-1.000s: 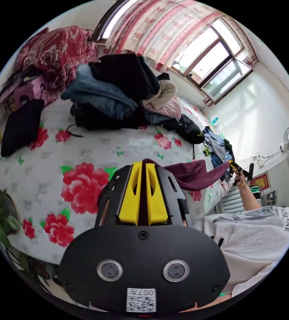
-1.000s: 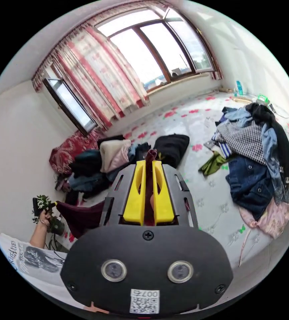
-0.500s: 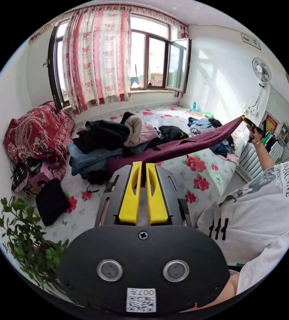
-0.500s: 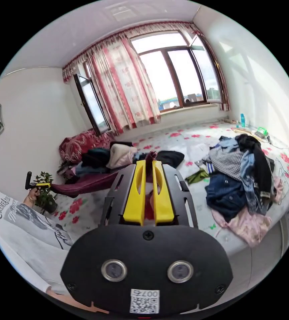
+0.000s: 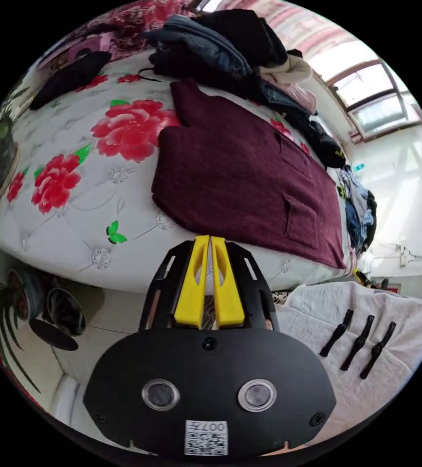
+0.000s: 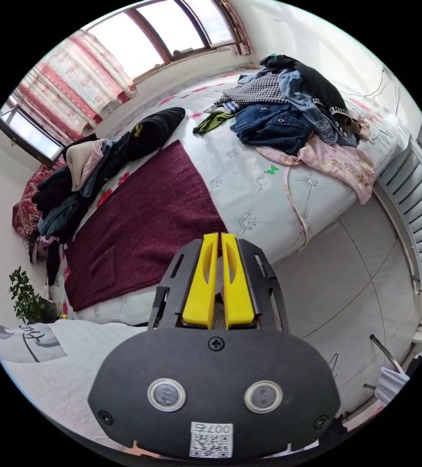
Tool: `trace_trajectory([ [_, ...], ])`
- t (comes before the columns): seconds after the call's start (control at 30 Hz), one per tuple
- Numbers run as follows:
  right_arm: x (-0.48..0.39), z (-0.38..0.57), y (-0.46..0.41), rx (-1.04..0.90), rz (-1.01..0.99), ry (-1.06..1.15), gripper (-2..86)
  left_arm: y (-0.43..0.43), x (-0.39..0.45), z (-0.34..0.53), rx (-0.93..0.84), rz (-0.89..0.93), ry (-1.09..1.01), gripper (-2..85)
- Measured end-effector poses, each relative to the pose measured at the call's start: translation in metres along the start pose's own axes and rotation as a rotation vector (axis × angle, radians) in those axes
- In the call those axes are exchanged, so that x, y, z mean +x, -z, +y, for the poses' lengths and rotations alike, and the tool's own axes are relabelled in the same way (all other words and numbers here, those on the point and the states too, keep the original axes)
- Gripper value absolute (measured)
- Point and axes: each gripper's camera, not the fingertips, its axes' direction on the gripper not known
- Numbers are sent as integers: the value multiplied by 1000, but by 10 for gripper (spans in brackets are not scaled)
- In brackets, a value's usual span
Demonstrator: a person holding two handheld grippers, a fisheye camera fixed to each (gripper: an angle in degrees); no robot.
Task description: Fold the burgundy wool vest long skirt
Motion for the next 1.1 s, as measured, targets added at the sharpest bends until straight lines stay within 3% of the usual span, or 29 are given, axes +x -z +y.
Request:
trace_trajectory([
  [0.1, -23, 1, -6, 7, -73, 51, -3, 10, -67, -6, 77, 121, 201, 59],
  [0.2, -59, -2, -25, -19, -160, 118, -3, -1, -103, -23, 127, 195, 275, 70],
  [0.4, -127, -7, -48, -32, -243, 255, -3, -51, -118, -54, 108, 318, 400, 36],
  [0.47, -138, -6, -47, -19, -263, 277, -3, -43, -71, -73, 157, 260, 205, 41],
  [0.53, -147, 0, -47, -10, -285, 290, -3, -53, 35, -97, 48, 216, -211, 63],
  [0.63, -156, 11, -55, -34, -296, 303, -3, -90, 146, -76, -126, 171, -612, 75],
  [0.7, -162, 18, -63, -55, -290, 305, -3, -105, 167, -55, -135, 114, -692, 68],
  [0.87, -175, 32, -81, -99, -300, 312, -3, -98, 97, -34, -162, 188, -546, 68],
  [1.1, -198, 34, -117, -197, -276, 378, -3, -37, -109, -38, -30, 212, -80, 79],
])
